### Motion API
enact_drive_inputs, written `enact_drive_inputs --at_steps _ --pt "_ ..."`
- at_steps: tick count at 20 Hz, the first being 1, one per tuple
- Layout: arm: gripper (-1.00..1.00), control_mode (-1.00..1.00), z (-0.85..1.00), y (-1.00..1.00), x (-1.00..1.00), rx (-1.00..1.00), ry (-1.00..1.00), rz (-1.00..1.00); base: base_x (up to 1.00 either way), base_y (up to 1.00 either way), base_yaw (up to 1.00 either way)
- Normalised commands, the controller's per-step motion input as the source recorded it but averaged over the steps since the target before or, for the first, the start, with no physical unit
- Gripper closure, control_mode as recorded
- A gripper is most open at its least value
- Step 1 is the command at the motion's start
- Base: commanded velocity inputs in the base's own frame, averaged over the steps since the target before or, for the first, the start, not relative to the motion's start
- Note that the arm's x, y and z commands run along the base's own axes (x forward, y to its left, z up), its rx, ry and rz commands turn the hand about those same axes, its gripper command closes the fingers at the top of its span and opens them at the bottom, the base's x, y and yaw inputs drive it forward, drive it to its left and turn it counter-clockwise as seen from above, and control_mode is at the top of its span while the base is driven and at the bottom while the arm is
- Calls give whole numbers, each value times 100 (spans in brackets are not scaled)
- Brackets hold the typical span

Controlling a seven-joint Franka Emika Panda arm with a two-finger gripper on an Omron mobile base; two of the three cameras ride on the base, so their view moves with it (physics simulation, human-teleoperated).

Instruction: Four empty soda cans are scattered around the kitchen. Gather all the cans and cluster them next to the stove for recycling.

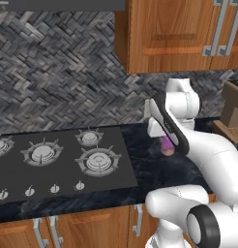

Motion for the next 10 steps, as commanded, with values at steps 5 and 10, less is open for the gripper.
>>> enact_drive_inputs --at_steps 5,10 --pt "100 -100 -49 0 0 1 0 -1 0 0 0" --pt "100 -100 -39 0 2 1 0 -3 0 0 0"
